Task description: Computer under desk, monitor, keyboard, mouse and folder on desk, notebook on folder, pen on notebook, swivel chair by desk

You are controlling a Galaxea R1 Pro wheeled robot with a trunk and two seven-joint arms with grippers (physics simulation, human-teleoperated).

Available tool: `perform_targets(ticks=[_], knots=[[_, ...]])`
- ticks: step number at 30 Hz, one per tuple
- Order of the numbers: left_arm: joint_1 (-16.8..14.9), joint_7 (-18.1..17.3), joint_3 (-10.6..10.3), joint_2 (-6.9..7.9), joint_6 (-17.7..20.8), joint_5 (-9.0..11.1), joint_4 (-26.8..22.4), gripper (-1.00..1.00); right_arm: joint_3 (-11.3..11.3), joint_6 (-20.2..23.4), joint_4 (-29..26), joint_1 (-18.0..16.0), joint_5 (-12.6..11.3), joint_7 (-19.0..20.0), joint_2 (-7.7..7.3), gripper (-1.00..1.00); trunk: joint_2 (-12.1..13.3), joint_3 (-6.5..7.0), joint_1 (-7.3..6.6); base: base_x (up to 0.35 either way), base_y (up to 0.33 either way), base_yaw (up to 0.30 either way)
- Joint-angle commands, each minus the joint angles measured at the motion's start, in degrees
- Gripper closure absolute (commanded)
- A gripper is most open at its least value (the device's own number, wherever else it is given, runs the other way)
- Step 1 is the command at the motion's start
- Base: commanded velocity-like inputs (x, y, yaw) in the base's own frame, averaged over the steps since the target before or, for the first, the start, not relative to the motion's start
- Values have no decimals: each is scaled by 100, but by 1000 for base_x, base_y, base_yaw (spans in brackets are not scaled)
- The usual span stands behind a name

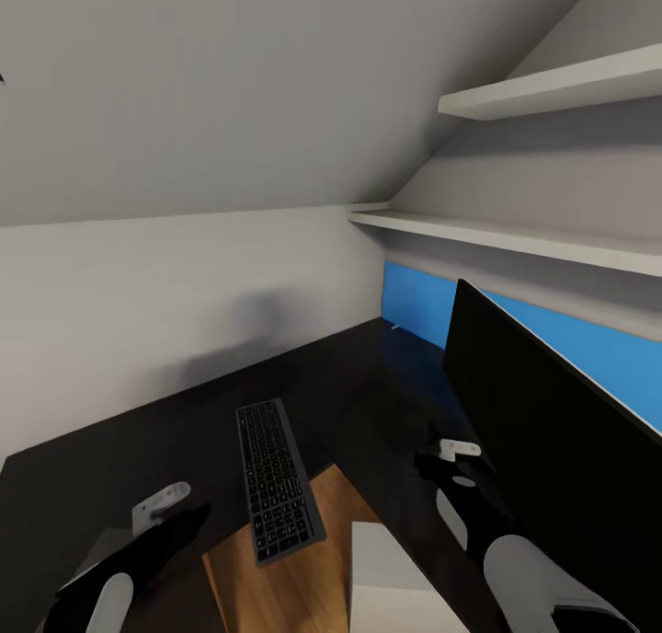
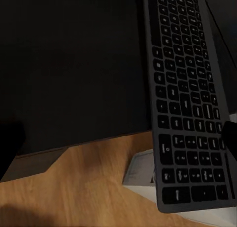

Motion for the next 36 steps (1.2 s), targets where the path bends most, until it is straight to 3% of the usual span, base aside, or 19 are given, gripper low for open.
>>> perform_targets(ticks=[1,36], knots=[[-5,43,6,-4,26,61,-8,-100,-23,27,-5,-7,-20,-4,3,-100,-5,-8,1,24,-7,0],[-5,43,3,-4,27,61,-8,-100,-23,69,-6,-21,-39,23,11,-100,-5,-8,1,75,0,0]])
